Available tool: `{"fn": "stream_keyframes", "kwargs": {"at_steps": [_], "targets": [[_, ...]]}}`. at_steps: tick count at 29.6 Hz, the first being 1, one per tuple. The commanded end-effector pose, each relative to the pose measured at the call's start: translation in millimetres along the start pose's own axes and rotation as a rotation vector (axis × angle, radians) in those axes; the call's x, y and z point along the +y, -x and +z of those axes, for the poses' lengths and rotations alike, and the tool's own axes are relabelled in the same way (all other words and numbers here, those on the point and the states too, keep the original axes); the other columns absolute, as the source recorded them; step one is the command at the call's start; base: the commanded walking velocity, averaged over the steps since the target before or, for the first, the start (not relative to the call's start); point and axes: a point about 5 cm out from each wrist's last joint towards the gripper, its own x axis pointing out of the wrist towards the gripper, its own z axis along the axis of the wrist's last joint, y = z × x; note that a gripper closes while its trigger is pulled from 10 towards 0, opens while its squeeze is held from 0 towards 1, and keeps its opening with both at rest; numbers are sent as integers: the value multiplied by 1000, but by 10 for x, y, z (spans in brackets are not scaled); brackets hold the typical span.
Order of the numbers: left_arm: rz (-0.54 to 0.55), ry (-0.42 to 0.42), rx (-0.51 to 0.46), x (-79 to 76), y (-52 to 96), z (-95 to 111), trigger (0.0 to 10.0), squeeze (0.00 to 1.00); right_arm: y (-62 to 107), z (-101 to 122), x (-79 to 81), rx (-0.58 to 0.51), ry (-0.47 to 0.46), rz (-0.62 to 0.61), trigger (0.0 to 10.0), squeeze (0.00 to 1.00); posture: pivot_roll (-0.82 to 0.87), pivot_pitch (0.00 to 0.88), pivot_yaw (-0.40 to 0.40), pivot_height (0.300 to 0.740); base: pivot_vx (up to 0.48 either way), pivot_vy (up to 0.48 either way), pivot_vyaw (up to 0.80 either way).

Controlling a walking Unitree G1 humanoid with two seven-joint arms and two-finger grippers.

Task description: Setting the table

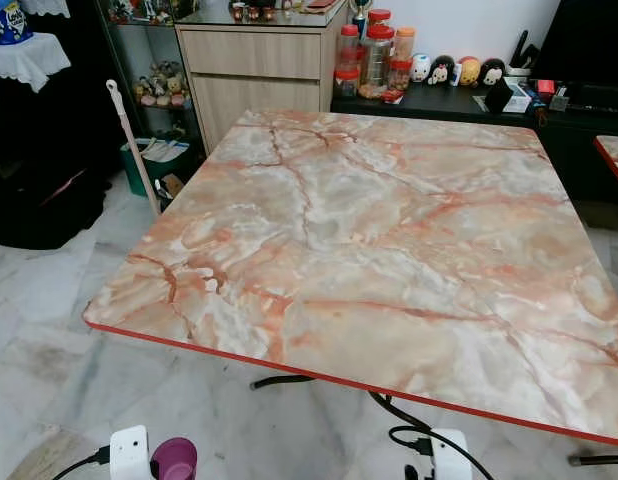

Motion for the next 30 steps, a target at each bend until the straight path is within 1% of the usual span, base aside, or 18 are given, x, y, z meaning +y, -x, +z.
{"fn": "stream_keyframes", "kwargs": {"at_steps": [1, 4, 6, 14, 21, 30], "targets": [[-16, -29, 4, -49, -3, -8, 10000, 0, 4, -18, -20, 1, -32, -15, 10000, 0, 11, 0, 13, 740, 0, -371, -538], [-17, -34, 10, -55, -2, -17, 10000, 0, 3, -19, -34, 10, -1, -19, 10000, 0, 7, 0, 14, 740, 0, -341, 0], [-19, -35, 12, -57, 1, -30, 10000, 0, 4, -17, -49, 4, -19, -26, 10000, 0, 7, 0, 14, 740, 0, -338, 0], [-13, -22, 12, -47, 12, -59, 10000, 0, -1, 4, -48, 8, -29, -19, 10000, 0, 10, 0, 10, 740, 0, -337, 0], [-9, -15, 9, -47, 12, -60, 10000, 0, -5, 13, -29, 17, -20, -14, 10000, 0, 13, 0, 6, 740, 0, -337, -536], [-17, -2, 4, -77, 9, -52, 10000, 0, -9, 51, -52, 5, -19, -21, 10000, 0, 9, 0, 3, 740, 0, -339, 0]]}}
